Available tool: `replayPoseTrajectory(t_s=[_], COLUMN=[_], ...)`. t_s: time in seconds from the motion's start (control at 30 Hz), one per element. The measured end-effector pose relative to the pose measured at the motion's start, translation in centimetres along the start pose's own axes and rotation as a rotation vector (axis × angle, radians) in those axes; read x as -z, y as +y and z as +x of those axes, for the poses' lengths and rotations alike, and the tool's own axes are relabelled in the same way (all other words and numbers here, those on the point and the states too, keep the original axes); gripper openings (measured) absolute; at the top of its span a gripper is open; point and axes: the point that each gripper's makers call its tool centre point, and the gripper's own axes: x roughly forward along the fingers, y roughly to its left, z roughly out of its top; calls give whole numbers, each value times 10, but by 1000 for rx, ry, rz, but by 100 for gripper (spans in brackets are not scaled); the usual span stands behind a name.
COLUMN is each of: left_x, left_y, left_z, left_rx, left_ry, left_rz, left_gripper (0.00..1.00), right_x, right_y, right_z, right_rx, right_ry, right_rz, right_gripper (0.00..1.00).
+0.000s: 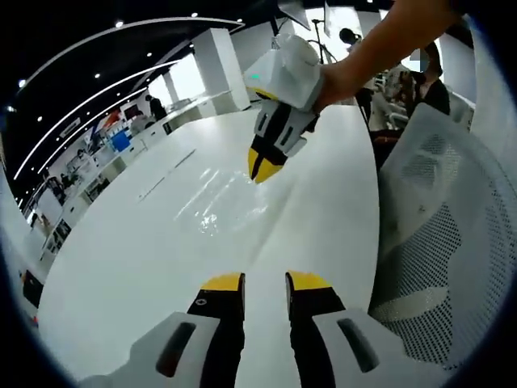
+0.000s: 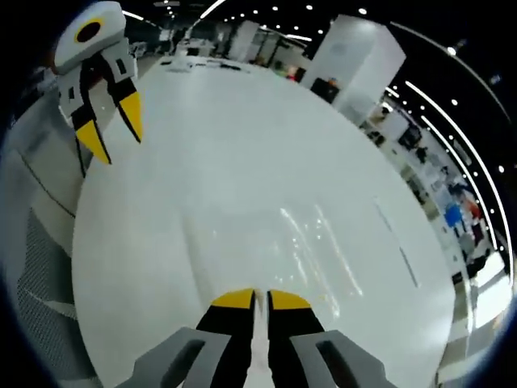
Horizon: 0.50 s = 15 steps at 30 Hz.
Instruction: Open the resealable bag by pulling the two sides of the seal apart until the entire bag opening is separated and visibly accessible.
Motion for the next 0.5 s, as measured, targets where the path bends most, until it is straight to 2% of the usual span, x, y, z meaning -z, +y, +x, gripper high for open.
replayPoseTrajectory(t_s=[0.13,0.2,0.23,0.4,0.43,0.5], left_x=[0,3,5,7,6,6], left_y=[-1,-1,-1,-2,-2,-3], left_z=[-1,0,0,-1,-2,-3], left_rx=[1,10,12,20,21,23], left_ry=[-3,-5,-2,-17,-20,-26], left_rz=[-8,-21,-30,-58,-61,-72], left_gripper=[17,16,16,16,16,17], right_x=[0,0,-3,-6,-9,-15], right_y=[13,14,18,19,23,26], right_z=[-4,-8,-9,-14,-14,-15], right_rx=[-56,-59,-80,-90,-105,-122], right_ry=[-27,-34,-58,-87,-105,-148], right_rz=[69,86,138,198,267,334], right_gripper=[4,6,7,15,19,25])
